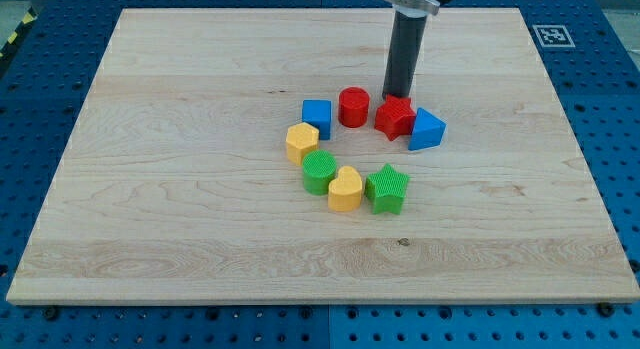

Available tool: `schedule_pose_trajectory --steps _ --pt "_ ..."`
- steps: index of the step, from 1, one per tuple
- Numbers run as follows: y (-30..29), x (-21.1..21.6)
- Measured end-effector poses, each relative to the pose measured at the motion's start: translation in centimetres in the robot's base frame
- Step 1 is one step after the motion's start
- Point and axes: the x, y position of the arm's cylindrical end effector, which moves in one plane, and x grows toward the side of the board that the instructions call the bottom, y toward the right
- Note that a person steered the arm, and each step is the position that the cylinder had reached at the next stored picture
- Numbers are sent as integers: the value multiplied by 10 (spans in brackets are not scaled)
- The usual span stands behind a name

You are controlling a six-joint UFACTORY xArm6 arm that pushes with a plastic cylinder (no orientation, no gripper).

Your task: Point your arm at blue triangle

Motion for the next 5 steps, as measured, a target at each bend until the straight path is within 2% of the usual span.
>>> schedule_pose_trajectory --steps 3,5 --pt "1 1" --pt "68 11"
